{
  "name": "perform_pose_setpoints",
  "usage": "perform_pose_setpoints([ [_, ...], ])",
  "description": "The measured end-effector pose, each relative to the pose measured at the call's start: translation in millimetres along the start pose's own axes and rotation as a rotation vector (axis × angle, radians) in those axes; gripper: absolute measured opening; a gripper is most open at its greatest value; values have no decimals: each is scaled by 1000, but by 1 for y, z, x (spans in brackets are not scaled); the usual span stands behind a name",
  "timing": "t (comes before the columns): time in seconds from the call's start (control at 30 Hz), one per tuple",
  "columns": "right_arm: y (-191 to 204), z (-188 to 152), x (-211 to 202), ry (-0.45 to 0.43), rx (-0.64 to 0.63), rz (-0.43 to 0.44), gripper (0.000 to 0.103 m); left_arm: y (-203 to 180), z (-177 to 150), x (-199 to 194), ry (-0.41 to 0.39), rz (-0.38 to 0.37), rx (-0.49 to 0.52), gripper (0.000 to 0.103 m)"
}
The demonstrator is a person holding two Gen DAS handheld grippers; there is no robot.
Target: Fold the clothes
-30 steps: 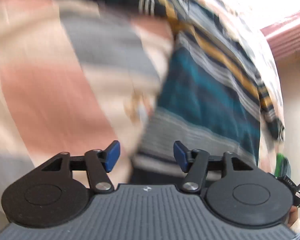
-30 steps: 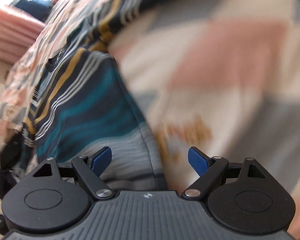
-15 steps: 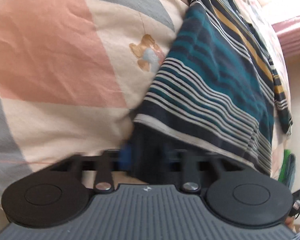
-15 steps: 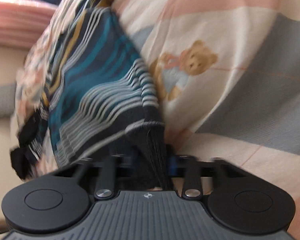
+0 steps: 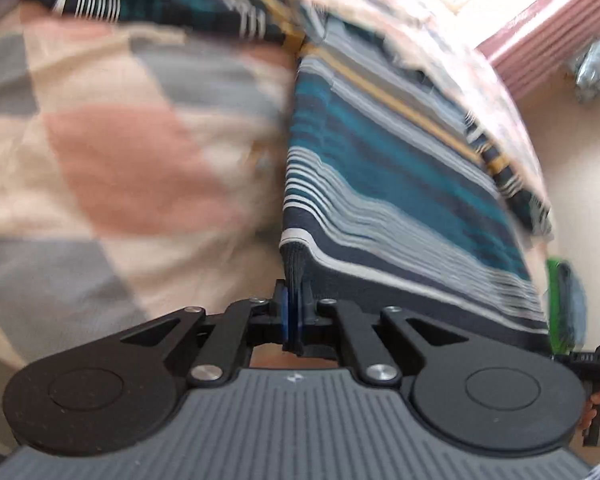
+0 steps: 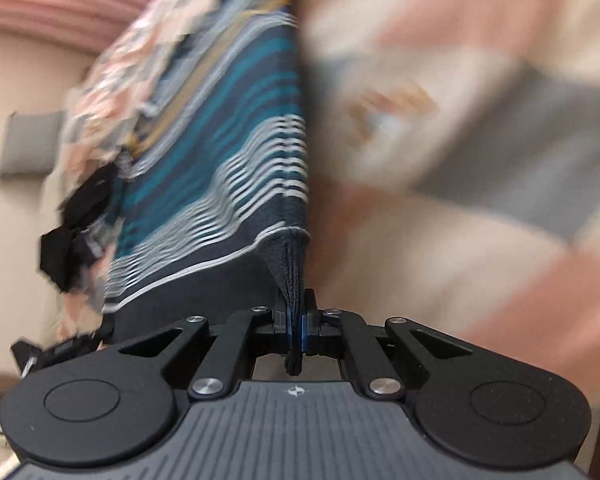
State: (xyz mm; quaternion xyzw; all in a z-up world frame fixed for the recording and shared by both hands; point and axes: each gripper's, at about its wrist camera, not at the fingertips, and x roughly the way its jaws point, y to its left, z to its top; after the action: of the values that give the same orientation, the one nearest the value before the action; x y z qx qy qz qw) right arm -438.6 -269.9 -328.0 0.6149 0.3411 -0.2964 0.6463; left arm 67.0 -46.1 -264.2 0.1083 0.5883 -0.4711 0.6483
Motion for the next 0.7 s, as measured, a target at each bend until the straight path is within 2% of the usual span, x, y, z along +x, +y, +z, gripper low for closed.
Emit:
perform_pose_setpoints([
  [0.1,-13,-27,22,48,33,-77,2,14,-23,25,82,39,7,2],
  [0.2,-15,-40,20,5,42,-159,0,21,-27,28,69,50,3,4],
  [0.27,-15,-44,24,46,48,-219,1,19,-25,36,97,97,39,4],
  [0.33,-6,-44,14,24,45,-216,2,18,-22,40,125,144,73,7],
  [0.37,1,-41,5,-3,22,-226,5,18,-20,36,129,174,91,8],
  [0.4,8,-38,-4,-38,5,-242,15,18,-19,32,131,211,97,8],
  [0.43,14,-35,-12,-71,-6,-258,19,18,-17,26,131,247,94,6],
  [0.47,18,-31,-19,-100,-13,-265,33,17,-17,18,127,268,98,6],
  [0.5,21,-26,-25,-124,-20,-283,43,12,-16,11,116,275,113,6],
  [0.6,28,3,-35,-170,-110,-377,44,-23,-1,0,63,243,171,7],
  [0.7,24,34,-49,-221,-312,-519,44,-72,18,13,26,167,222,7],
])
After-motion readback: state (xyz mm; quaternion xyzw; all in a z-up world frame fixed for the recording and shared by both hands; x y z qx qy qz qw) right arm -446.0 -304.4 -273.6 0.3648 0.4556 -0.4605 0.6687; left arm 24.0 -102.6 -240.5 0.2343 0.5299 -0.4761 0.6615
